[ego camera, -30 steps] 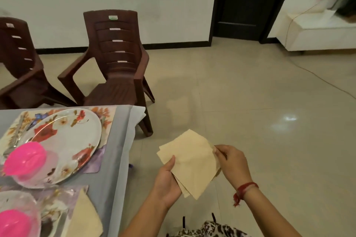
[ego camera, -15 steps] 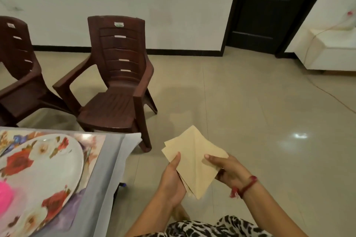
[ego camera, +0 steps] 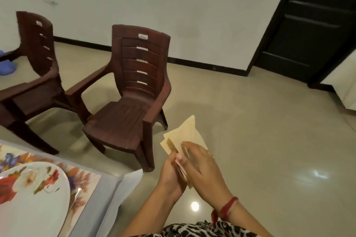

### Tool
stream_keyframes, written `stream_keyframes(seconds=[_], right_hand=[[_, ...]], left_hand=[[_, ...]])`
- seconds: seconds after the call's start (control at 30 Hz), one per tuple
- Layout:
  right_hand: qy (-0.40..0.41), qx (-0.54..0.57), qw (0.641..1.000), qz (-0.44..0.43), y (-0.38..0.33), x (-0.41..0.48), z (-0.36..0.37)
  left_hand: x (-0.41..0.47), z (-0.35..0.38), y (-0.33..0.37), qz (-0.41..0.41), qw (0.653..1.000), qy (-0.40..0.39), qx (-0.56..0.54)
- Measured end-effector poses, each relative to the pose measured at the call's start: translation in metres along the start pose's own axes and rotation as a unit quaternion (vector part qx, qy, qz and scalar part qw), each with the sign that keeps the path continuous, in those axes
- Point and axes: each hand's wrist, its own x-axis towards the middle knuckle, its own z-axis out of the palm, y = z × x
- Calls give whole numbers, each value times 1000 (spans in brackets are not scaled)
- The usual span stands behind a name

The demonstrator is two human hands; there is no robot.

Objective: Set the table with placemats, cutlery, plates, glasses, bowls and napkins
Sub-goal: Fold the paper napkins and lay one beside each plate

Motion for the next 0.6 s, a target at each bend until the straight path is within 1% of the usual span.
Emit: stream_keyframes(seconds=[0.07, 0.1, 0.17, 0.27, 0.3, 0.43, 0.6], right_hand=[[29, 69, 996, 52, 6, 29, -3], [19, 111, 990, 90, 10, 47, -5], [-31, 176, 972, 155, 16, 82, -9], [-86, 232, 950, 192, 27, 138, -10], [-99, 240, 946, 196, 28, 154, -11], [-161, 270, 939, 141, 22, 228, -23], [-270, 324, 899, 117, -1, 298, -35]], left_hand=[[15, 3, 14, 10, 1000, 1, -18], [23, 3, 20, 10, 1000, 2, -30], [37, 7, 32, 17, 998, 11, -56], [64, 20, 47, 56, 994, 36, -85], [71, 26, 52, 69, 992, 44, -100], [111, 48, 82, 121, 974, 35, -189], [153, 54, 121, 174, 957, 20, -229]])
